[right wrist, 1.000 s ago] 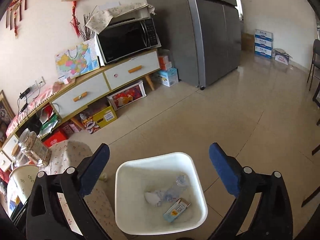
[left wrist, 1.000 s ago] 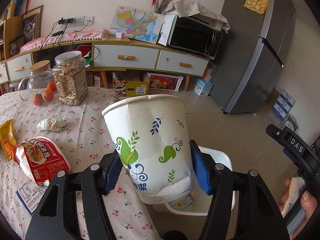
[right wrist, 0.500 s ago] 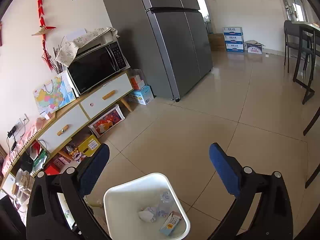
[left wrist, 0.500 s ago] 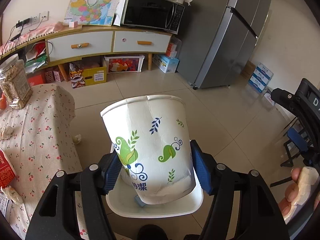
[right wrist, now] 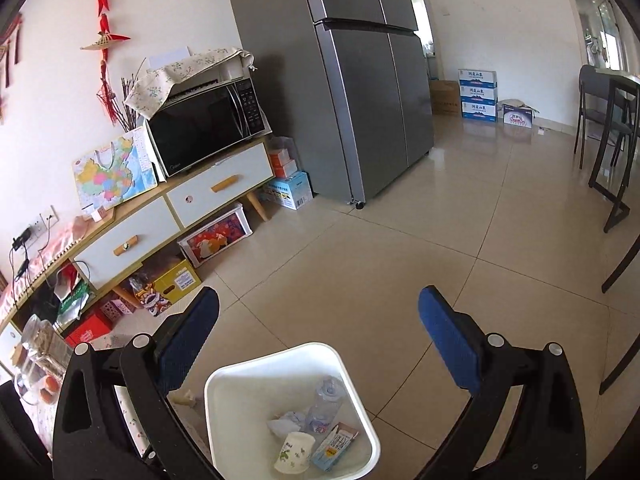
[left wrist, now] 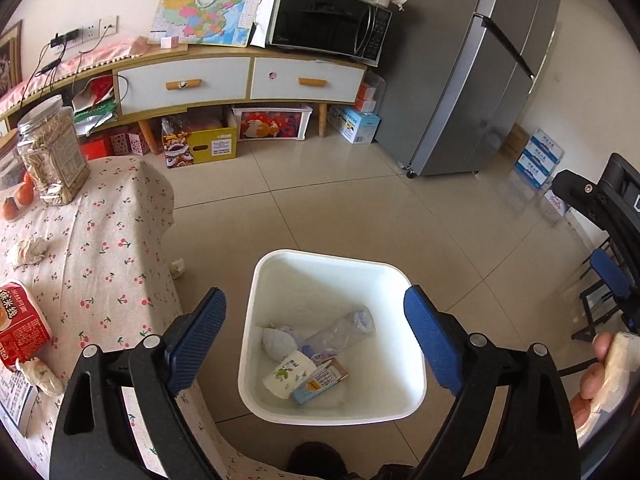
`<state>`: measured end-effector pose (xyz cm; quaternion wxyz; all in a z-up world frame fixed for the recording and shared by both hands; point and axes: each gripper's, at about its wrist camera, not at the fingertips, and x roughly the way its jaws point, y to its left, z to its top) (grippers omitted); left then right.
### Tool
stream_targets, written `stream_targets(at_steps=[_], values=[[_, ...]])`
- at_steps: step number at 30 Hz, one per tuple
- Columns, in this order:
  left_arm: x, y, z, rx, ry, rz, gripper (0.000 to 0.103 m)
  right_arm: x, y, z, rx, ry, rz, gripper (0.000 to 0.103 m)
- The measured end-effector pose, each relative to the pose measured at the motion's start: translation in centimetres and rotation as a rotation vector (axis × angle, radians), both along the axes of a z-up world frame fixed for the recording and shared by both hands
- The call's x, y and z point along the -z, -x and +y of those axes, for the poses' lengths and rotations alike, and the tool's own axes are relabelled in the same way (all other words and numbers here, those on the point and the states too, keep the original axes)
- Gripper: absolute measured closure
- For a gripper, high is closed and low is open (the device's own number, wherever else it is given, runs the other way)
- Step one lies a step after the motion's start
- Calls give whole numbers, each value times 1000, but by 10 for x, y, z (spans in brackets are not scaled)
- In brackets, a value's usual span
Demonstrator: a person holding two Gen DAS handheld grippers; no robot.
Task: Collect trash
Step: 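Move both grippers back over the table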
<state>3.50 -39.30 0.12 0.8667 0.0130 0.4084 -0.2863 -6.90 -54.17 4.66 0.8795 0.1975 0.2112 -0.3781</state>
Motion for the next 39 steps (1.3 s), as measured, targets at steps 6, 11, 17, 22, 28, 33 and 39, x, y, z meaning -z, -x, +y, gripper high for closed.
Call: stream_targets(at_steps=[6,11,17,22,28,33,39], values=[[-3,-10,33,-78,-5,-5,10,-2,-19,33,-63,88,55,7],[-3,-22,67,-154,-12,-13,9,-3,-35,61,-123,133,82,7],[-5,-34,111,-243,-2,-21,9,-3,-59,97,-196,184,123,7],[-6,-46,148,-322,12,-14,9,1,-78,127,-259,209,151,7],[-6,-57,188,-399,7,-20,9,5,-101,164,-332,236,178,7],[-4,-65,223,-462,-7,-25,8,10,-118,200,-402,265,208,7],[2,-74,266,-539,-47,-23,8,13,-134,244,-479,290,215,7]])
